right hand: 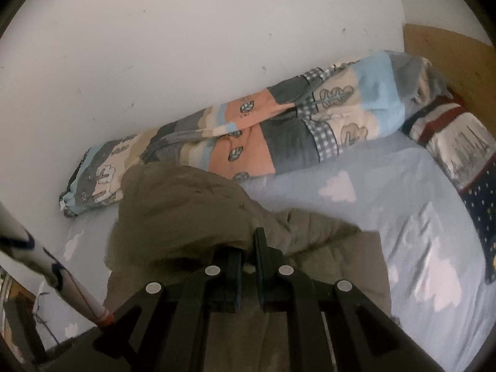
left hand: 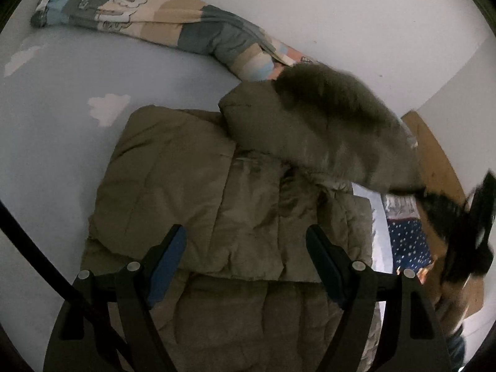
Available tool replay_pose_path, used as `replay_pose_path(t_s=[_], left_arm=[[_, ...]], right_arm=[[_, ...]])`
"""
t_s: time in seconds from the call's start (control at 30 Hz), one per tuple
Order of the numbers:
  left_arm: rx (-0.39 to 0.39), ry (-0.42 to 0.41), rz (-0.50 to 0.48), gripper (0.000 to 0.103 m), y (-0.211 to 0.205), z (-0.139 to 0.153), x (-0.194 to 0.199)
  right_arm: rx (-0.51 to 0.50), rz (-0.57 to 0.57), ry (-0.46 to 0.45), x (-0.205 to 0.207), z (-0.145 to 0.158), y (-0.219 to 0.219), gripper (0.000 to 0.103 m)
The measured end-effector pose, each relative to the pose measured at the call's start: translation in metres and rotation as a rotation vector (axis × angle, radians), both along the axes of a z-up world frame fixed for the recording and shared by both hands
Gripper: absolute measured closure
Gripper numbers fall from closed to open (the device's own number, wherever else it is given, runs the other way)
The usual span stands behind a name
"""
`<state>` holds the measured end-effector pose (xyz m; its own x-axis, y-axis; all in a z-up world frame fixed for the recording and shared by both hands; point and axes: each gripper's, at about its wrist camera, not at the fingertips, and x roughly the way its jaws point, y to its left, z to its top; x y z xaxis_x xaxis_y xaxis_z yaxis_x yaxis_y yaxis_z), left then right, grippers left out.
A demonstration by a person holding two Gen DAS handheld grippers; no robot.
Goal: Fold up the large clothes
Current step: 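Grasp the hood with the right tool and fold it over the jacket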
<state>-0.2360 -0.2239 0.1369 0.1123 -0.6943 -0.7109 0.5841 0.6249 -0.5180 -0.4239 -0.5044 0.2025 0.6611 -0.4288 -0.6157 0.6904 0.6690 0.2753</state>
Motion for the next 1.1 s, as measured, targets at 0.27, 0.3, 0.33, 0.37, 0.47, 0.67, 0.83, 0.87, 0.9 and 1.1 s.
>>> replay_pose_path(t_s=[0.27, 0.3, 0.33, 0.37, 0.47, 0.67, 0.83, 0.87, 0.9, 1.1], left_arm=[[-0.096, 0.116, -0.011, 0.025, -0.006, -0.008, 0.01], [-0.096, 0.126, -0.021, 0.025, -0.009, -0.01, 0.009], [-0.099, 0.136, -0.032, 0.025, -0.012, -0.011, 0.008], [-0.102, 0.142, -0.037, 0.025, -0.015, -0.012, 0.007], [-0.113, 0.173, -0.045, 0.025, -0.023, -0.018, 0.006], [-0.149, 0.236, -0.034, 0.025, -0.034, -0.028, 0.003], [-0.167, 0.258, -0.02, 0.025, -0.046, -0.04, 0.0], [-0.15, 0.26, -0.017, 0.025, -0.05, -0.042, 0.0], [-0.142, 0.254, -0.015, 0.025, -0.051, -0.042, 0.0], [-0.092, 0.026, 0.005, 0.025, -0.046, -0.002, -0.002]], right_arm=[[0.071, -0.001, -0.013, -0.025, -0.033, 0.018, 0.095], [0.081, -0.008, -0.015, -0.028, -0.038, 0.019, 0.095], [0.093, -0.015, -0.014, -0.032, -0.046, 0.021, 0.095], [0.096, -0.019, -0.012, -0.035, -0.051, 0.023, 0.095], [0.113, -0.028, 0.024, -0.041, -0.068, 0.023, 0.095], [0.184, -0.039, -0.008, -0.064, -0.077, 0.023, 0.095], [0.233, -0.062, -0.044, -0.083, -0.079, 0.026, 0.096], [0.24, -0.064, -0.053, -0.086, -0.079, 0.027, 0.096], [0.243, -0.065, -0.058, -0.089, -0.079, 0.027, 0.096], [0.225, -0.046, -0.046, -0.088, -0.07, 0.025, 0.096]])
